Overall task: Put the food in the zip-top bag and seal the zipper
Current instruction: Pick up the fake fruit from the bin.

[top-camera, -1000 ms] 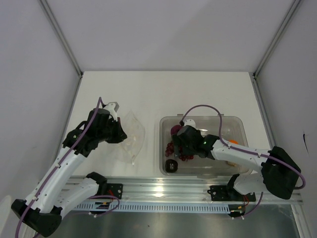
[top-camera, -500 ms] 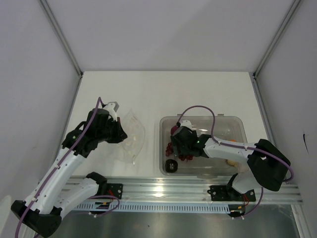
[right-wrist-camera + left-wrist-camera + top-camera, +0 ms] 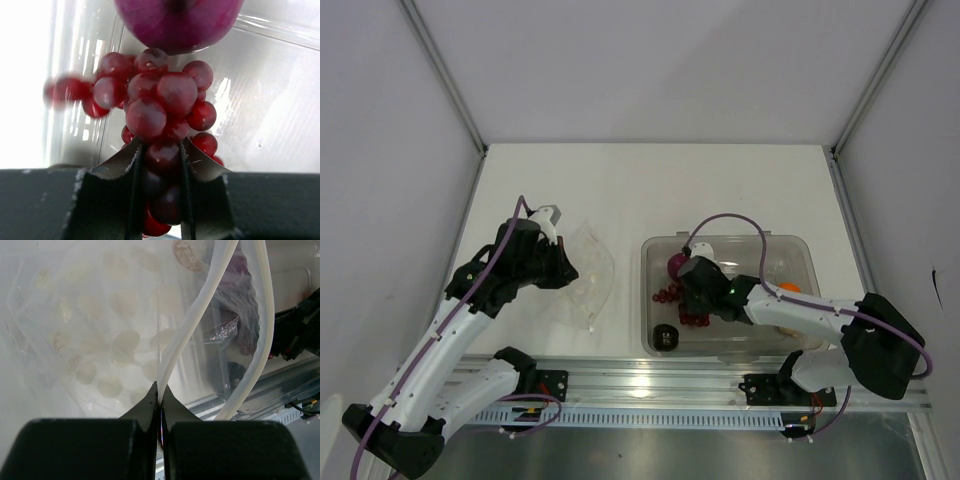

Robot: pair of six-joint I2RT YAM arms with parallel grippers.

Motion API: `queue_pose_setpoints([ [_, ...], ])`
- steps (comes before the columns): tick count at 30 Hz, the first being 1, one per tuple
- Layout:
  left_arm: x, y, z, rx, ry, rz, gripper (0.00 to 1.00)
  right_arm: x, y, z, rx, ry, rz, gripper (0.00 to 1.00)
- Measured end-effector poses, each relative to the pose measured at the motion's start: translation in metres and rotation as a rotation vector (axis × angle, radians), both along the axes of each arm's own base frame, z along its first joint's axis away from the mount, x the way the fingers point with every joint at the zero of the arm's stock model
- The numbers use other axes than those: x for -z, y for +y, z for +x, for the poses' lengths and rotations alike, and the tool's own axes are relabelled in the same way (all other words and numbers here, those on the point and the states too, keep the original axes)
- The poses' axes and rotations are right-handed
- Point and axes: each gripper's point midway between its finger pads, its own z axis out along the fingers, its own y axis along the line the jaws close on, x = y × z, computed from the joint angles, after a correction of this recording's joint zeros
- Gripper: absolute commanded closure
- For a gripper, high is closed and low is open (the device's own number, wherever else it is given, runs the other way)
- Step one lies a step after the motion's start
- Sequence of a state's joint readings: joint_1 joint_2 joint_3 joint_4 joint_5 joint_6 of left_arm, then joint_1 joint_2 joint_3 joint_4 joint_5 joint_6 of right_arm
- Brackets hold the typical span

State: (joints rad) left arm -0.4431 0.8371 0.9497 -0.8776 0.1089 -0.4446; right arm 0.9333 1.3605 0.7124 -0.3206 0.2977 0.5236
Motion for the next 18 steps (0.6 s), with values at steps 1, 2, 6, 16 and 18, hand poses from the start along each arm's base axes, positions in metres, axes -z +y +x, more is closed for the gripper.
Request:
queue_pose_setpoints([
  [1, 0.0, 0.0, 0.0, 0.0, 0.0, 0.0, 0.99, -0.003, -0.001, -0.001, -0.003, -0.002, 0.007, 0.86],
  [2, 0.0, 0.0, 0.0, 0.0, 0.0, 0.0, 0.99, -0.006, -0.001, -0.003, -0.005, -0.005, 0.016, 0.87],
  [6, 0.0, -0.001, 0.0, 0.003, 0.001, -0.003, 0.99, -0.033, 0.0, -0.004, -0.012, -0.047, 0.086, 0.91],
  [16, 0.002, -0.003, -0.002, 0.012, 0.008, -0.009, 0.99, -0.092, 0.005, -0.008, -0.036, -0.105, 0.204, 0.9],
  [18, 0.002, -0.003, -0.001, 0.015, 0.009, -0.012, 0.99, -0.111, 0.013, -0.006, -0.052, -0.116, 0.242, 0.9],
])
